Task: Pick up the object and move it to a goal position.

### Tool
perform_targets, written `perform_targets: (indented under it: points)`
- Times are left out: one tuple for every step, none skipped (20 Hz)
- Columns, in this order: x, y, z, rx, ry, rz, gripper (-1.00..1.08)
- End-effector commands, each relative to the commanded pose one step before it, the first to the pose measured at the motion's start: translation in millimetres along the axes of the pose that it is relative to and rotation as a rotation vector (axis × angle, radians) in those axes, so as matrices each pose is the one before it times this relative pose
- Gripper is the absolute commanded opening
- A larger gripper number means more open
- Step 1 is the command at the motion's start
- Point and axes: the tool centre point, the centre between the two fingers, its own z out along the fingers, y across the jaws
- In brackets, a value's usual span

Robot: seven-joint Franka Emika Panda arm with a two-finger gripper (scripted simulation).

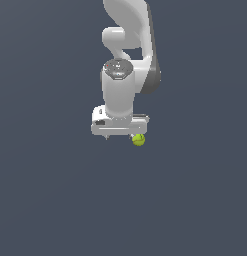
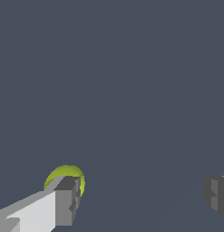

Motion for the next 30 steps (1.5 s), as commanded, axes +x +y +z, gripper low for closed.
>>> perform_targets:
  points:
    - [0.00, 0.01, 0.00, 0.00000, 0.00000, 0.00000, 1.00]
    - [0.10, 0.47, 0.25, 0.00000, 0.00000, 0.00000, 1.00]
    - [0.15, 1.19, 0.16, -0.00163, 0.00082, 0.00014, 1.00]
    - [0.31, 2.06, 0.50, -0.00194, 0.00098, 0.00023, 1.00]
    - [0.44, 2.87, 0.69, -0.00260, 0.00130, 0.00040, 1.00]
    - [0.56, 3.68, 0.78, -0.00339, 0.00168, 0.00071, 1.00]
    - [0.66, 4.24, 0.77, -0.00379, 0.00185, 0.00114, 1.00]
    - [0.61, 3.59, 0.53, -0.00300, 0.00143, 0.00134, 1.00]
    - [0.51, 2.77, 0.24, -0.00222, 0.00104, 0.00145, 1.00]
    - [0.41, 1.92, 0.02, -0.00140, 0.00063, 0.00139, 1.00]
    - [0.26, 1.05, -0.15, -0.00067, 0.00028, 0.00117, 1.00]
    - [0.08, -0.24, -0.20, 0.00000, 0.00000, 0.00000, 1.00]
    - [-0.23, -0.56, 0.07, 0.00055, -0.00025, -0.00033, 1.00]
    - [-0.42, -1.39, 0.50, 0.00074, -0.00028, -0.00226, 1.00]
    - [-0.65, -1.57, 0.85, 0.00045, -0.00011, -0.00328, 1.00]
    - [-0.89, -2.07, 1.27, 0.00045, -0.00007, -0.00476, 1.00]
    - [-1.15, -2.56, 1.66, 0.00050, -0.00004, -0.00612, 1.00]
    - [-1.41, -3.15, 2.02, 0.00063, -0.00006, -0.00747, 1.00]
    - [-1.68, -3.84, 2.34, 0.00085, -0.00011, -0.00888, 1.00]
    - [-1.96, -4.46, 2.65, 0.00104, -0.00016, -0.01016, 1.00]
    - [-2.23, -5.06, 2.97, 0.00121, -0.00019, -0.01149, 1.00]
    - [-2.49, -5.62, 3.29, 0.00134, -0.00021, -0.01281, 1.00]
    - [-2.78, -6.19, 3.62, 0.00146, -0.00021, -0.01419, 1.00]
    - [-3.07, -6.76, 3.93, 0.00160, -0.00022, -0.01556, 1.00]
    - [-3.37, -7.37, 4.22, 0.00177, -0.00024, -0.01695, 1.00]
    - [-3.68, -7.97, 4.51, 0.00194, -0.00026, -0.01833, 1.00]
    - [-3.99, -8.58, 4.79, 0.00210, -0.00027, -0.01976, 1.00]
    - [-4.11, -8.72, 4.81, 0.00217, -0.00027, -0.02013, 1.00]
    - [-3.85, -8.15, 4.43, 0.00205, -0.00025, -0.01881, 1.00]
    - [-3.59, -7.54, 4.04, 0.00192, -0.00023, -0.01743, 1.00]
